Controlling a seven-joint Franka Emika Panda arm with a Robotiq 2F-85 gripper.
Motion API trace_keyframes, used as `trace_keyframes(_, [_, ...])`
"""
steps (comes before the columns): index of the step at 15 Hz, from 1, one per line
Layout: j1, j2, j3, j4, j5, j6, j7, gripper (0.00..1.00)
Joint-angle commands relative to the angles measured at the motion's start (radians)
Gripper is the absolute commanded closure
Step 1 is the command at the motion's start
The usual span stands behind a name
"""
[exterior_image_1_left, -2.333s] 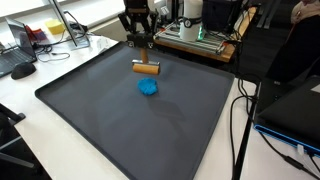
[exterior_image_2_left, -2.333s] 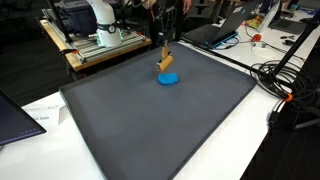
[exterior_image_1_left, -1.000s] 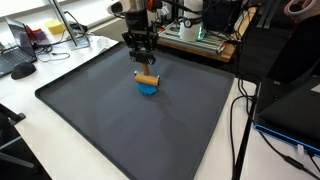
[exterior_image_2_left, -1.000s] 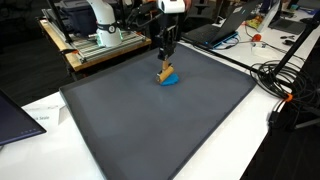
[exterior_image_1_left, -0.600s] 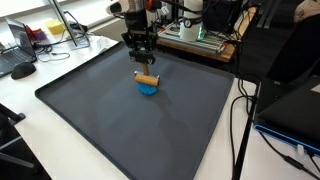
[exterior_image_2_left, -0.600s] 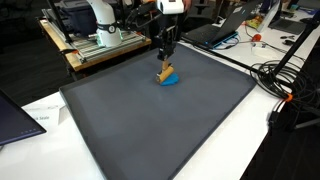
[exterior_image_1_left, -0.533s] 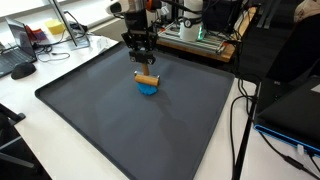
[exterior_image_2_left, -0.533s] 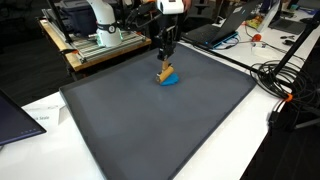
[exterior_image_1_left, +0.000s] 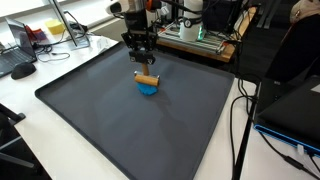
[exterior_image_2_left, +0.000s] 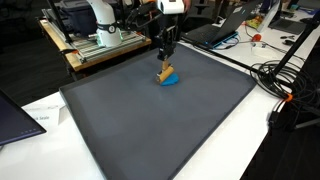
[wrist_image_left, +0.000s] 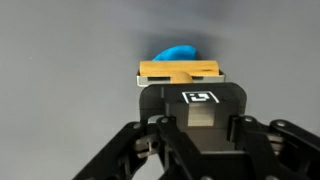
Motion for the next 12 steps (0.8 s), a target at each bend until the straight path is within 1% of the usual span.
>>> trace_keyframes(1, [0.005, 0.031, 0.001, 0.019, -0.031, 0.003, 0.023, 0.78])
trace_keyframes(3, [0.006, 0.044, 0.001, 0.021, -0.036, 0.011, 0.025, 0.78])
trace_keyframes(12, [-0.005, 0.078, 0.004, 0.033, 0.007, 0.042, -0.021, 0.78])
